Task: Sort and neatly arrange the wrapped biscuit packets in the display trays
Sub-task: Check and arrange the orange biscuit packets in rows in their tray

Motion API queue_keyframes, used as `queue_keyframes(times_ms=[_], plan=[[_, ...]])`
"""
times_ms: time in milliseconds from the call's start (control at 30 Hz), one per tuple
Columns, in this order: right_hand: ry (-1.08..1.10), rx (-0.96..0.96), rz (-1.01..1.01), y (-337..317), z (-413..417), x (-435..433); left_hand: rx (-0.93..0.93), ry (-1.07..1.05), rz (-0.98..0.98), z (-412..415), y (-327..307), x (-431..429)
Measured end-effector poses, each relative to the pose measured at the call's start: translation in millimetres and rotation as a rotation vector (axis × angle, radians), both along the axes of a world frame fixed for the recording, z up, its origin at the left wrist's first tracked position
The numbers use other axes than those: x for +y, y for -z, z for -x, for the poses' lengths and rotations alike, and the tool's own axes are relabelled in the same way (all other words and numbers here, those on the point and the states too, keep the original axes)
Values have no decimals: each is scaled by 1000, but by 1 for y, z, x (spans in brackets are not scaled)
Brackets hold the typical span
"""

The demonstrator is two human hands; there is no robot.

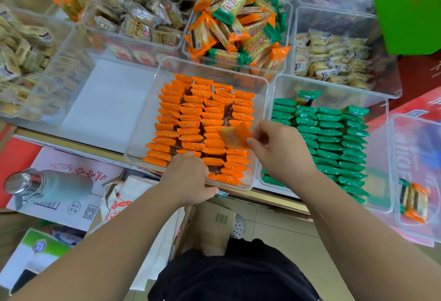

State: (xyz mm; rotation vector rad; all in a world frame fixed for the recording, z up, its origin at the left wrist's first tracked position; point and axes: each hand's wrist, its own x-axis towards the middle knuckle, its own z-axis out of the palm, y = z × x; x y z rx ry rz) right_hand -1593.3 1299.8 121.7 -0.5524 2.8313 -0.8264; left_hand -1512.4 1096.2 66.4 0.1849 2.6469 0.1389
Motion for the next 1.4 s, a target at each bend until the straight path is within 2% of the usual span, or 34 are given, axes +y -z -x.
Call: queue_keyframes(times_ms=[167,267,367,400,433,500,567,700,833,933,1100,1233,1400], plan=[[120,-201,176,-11,-19,22,55,-24,17,-15,2,2],[222,-397,336,-15,-36,31,174,-149,-126,-33,0,1],[274,-584,557,-23,-54,37,351,-347,-356,-53,-18,3],[273,-643,616,-27,-61,37,355,-471,-467,-60,-30,7],[266,-698,661,-29,-69,38,319,-638,-614,-66,-43,10],[236,-791,711,-33,-84,39,131,-991,-969,-78,-67,19],[186,-855,730,-34,-99,38,94,-1147,-1166,-91,-82,23],[194,-906,794,-35,-115,34,201,-1228,-1217,-108,-97,22],[238,-995,942,-36,-116,29,176,-1282,-1336,-115,-121,17],[270,-1078,1059,-34,-115,30,118,-1225,-1439,-118,-137,13],[178,-1222,1188,-35,-120,30,92,-1157,-1543,-121,-153,14],[131,-1190,1275,-44,-124,32,86,-1204,-1553,-122,-144,7],[16,-1101,1253,-65,-129,35,62,-1285,-1585,-128,-134,12]])
